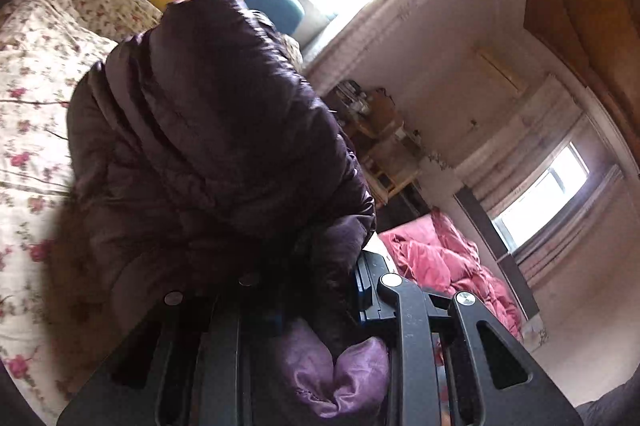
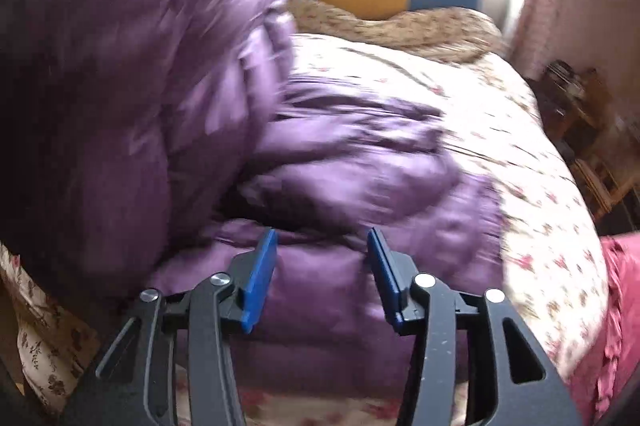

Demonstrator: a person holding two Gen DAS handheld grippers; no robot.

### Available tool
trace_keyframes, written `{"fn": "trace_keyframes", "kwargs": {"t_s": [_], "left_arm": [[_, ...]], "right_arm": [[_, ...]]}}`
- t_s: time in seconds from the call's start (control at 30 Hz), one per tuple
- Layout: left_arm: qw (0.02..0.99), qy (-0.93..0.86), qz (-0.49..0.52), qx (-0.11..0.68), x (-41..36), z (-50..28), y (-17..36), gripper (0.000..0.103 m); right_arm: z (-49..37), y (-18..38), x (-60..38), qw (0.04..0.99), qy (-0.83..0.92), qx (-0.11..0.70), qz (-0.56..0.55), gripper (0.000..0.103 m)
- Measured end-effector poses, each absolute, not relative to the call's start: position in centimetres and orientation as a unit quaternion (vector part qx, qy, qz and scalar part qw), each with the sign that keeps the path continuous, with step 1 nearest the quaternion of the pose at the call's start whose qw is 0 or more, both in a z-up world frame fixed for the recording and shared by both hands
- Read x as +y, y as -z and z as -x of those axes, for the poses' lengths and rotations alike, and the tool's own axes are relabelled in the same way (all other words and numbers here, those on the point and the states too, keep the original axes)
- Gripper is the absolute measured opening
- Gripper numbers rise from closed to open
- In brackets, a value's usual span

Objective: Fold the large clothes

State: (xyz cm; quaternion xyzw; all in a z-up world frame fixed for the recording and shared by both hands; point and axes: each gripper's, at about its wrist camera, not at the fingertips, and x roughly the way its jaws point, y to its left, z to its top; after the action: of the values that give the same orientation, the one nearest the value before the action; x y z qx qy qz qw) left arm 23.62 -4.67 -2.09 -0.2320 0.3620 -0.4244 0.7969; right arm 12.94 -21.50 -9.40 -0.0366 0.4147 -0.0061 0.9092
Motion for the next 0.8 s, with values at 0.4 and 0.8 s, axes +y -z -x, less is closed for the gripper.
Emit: {"fn": "trace_keyframes", "kwargs": {"t_s": [0.4,0.8], "left_arm": [[0.789,0.407,0.173,0.426,-14.0,-25.0,5.1,0.036],[0.811,0.383,0.039,0.440,-21.8,-25.8,9.6,0.057]], "right_arm": [[-11.2,8.5,-33.4,0.881,0.180,0.438,-0.019,0.056],[-11.9,10.3,-36.7,0.844,0.257,0.470,-0.020,0.058]]}}
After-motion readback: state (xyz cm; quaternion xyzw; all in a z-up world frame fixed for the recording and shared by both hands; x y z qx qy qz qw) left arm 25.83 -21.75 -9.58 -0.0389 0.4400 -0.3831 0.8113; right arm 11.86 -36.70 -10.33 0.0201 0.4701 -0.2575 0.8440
